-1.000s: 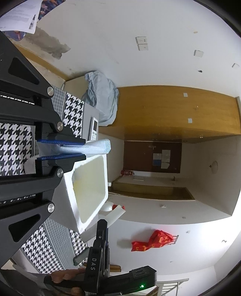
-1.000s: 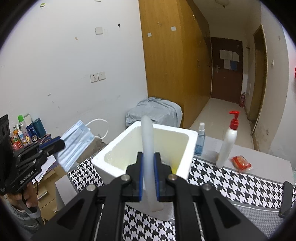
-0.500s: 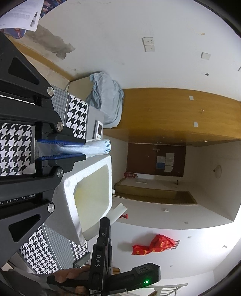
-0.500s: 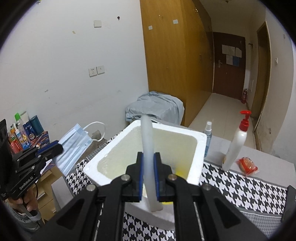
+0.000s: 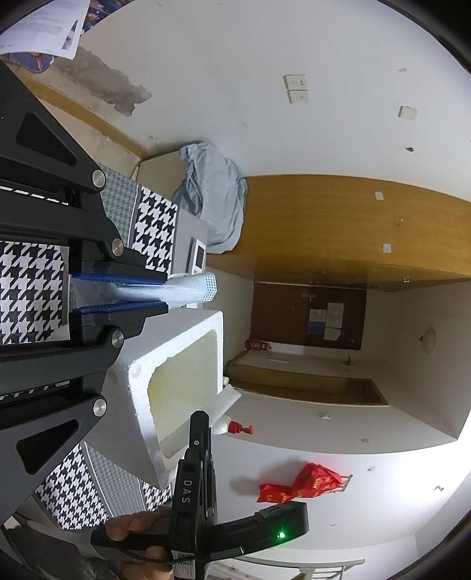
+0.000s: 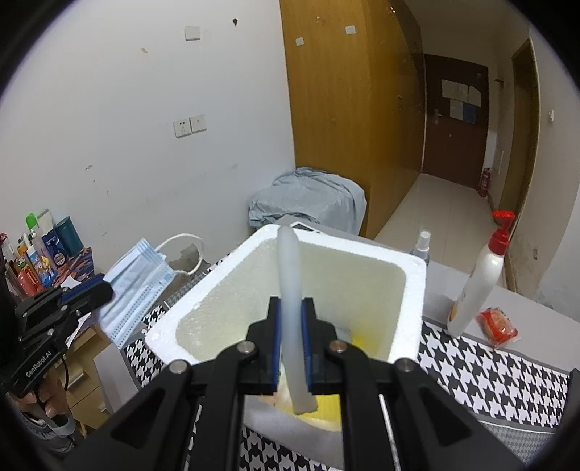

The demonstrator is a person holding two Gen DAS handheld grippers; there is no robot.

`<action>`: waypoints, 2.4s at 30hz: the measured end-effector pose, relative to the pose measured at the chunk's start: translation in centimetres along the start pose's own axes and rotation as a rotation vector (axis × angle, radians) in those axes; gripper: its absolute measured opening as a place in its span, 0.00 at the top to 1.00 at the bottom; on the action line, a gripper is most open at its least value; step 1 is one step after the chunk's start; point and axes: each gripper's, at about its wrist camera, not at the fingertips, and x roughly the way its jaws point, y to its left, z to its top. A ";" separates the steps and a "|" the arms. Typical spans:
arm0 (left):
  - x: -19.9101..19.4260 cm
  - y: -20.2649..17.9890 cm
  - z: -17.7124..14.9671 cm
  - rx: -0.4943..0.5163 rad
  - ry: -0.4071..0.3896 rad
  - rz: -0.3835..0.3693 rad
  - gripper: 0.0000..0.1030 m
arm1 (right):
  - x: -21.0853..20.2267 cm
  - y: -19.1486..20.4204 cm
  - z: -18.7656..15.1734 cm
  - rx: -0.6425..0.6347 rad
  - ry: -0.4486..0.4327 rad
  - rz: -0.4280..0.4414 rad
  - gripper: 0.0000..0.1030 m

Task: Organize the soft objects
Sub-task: 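Lower the foam tube into the box and open the right tool, then lower the face mask into the box and open the left tool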

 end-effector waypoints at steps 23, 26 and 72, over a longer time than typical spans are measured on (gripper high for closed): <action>0.0 -0.7 0.8 0.010 -0.003 -0.002 0.90 | -2.1 0.3 -0.6 -0.022 -0.088 -0.080 0.01; -0.1 -1.1 1.2 0.019 -0.010 -0.004 0.90 | -2.9 -0.1 -0.9 -0.001 -0.097 -0.067 0.01; 9.0 -12.0 4.7 0.142 0.066 -0.132 0.90 | -11.7 -8.7 -9.3 0.157 -0.162 -0.276 0.00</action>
